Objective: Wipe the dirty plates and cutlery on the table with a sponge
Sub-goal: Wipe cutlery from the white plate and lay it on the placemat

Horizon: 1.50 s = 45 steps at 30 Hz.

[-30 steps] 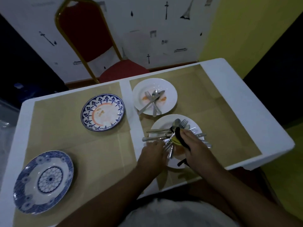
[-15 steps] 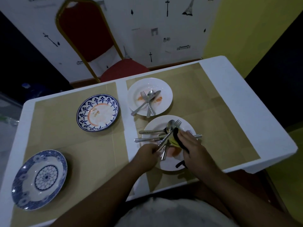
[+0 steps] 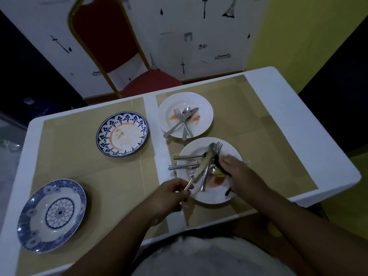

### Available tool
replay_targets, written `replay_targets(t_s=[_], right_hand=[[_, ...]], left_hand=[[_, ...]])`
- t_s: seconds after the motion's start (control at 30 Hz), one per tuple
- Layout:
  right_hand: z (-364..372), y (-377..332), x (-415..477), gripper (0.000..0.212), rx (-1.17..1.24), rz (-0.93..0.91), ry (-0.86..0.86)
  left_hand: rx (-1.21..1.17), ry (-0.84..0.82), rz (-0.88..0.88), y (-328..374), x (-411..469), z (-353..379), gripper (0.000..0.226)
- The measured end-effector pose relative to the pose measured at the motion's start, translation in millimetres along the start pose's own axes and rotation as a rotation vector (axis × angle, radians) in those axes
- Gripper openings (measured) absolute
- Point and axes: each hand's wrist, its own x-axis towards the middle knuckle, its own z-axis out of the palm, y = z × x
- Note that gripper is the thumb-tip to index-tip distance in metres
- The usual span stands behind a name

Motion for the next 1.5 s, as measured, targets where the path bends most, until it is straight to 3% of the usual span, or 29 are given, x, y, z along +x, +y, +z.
replay_targets(t_s=[0.1,0.17,0.3,0.4,0.5,0.7,0.8,0.87,1.0,1.1,1.17,1.27,1.37,1.5], right_hand=[[-9,-11,-1,0.064,0.152,0.21,0.132],[-14,-25,-3,0.061,0.206,0.2,0.182],[-11,-53,-5,0.057,0.216,-0.02,0.201],[8,-53,-8,0.062,0.025,-0.258,0.083],[22,-41,-8,0.072,-0.085,-0.313,-0.03],[-2,-24,11,0.061,-0.057,-0.087,-0.016],[-12,-10,12,0.058,0.057,0.173,0.088],[-16,-10,10,0.061,0.127,0.211,0.163],[-15,-35,6,0.061,0.163,0.017,0.191],[3,-42,3,0.065,0.012,-0.258,0.056],[15,-37,3,0.063,-0.087,-0.334,-0.042],[13,-28,11,0.062,-0.09,-0.216,-0.065],[0,-22,22,0.05,-0.009,-0.079,0.016],[-10,-19,24,0.062,0.081,0.031,0.112]], left_hand=[[0.14,0.1,0.01,8,3,0,0.022],[0.232,0.187,0.04,12,6,3,0.027],[0.279,0.227,0.08,16,8,11,0.027],[0.157,0.179,0.062,21,5,17,0.023],[0.194,0.209,0.105,23,3,15,0.023],[0.174,0.213,0.089,15,-4,13,0.022],[0.104,0.225,0.029,15,-4,14,0.025],[0.088,0.242,-0.005,15,-1,15,0.03],[0.099,0.259,-0.046,15,3,17,0.026],[0.125,0.238,-0.023,20,5,22,0.024],[0.162,0.227,0.02,22,4,25,0.023],[0.133,0.226,0.009,17,2,22,0.022],[0.1,0.224,-0.008,9,-1,23,0.021],[0.046,0.325,-0.008,-1,-1,25,0.024]])
